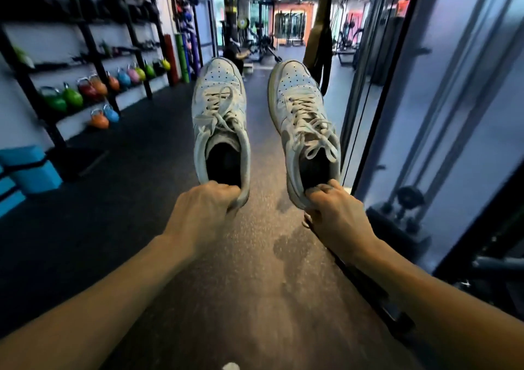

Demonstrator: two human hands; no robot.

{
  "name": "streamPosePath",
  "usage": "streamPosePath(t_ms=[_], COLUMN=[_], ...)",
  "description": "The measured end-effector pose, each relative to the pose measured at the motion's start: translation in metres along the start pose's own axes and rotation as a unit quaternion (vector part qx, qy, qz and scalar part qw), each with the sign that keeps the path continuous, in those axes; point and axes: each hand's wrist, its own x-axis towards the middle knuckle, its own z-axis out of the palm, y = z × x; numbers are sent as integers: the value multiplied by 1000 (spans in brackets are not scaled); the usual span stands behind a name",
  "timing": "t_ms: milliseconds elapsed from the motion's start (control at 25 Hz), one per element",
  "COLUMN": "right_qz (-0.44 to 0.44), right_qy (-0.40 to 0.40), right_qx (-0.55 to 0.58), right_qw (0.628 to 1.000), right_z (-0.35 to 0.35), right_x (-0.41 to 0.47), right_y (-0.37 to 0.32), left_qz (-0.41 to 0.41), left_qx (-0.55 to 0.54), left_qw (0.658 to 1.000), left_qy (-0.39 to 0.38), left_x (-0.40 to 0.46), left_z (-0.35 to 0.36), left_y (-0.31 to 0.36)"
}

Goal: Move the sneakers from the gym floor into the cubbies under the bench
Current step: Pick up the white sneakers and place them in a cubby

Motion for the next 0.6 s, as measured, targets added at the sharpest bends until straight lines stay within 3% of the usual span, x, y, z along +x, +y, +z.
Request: streamPosePath(t_ms=[360, 600], right_qz=[-14, -5], right_qy=[86, 93], right_qx=[-32, -64], right_qw=[996, 994], right_z=[-175, -246], right_x=[84, 95], right_y=[-36, -46], left_qz=[22, 29], left_qx=[32, 34], left_qw=[996, 994], left_qy=[84, 96], left_x=[61, 69], left_z=[-191, -241], left_y=[28, 63])
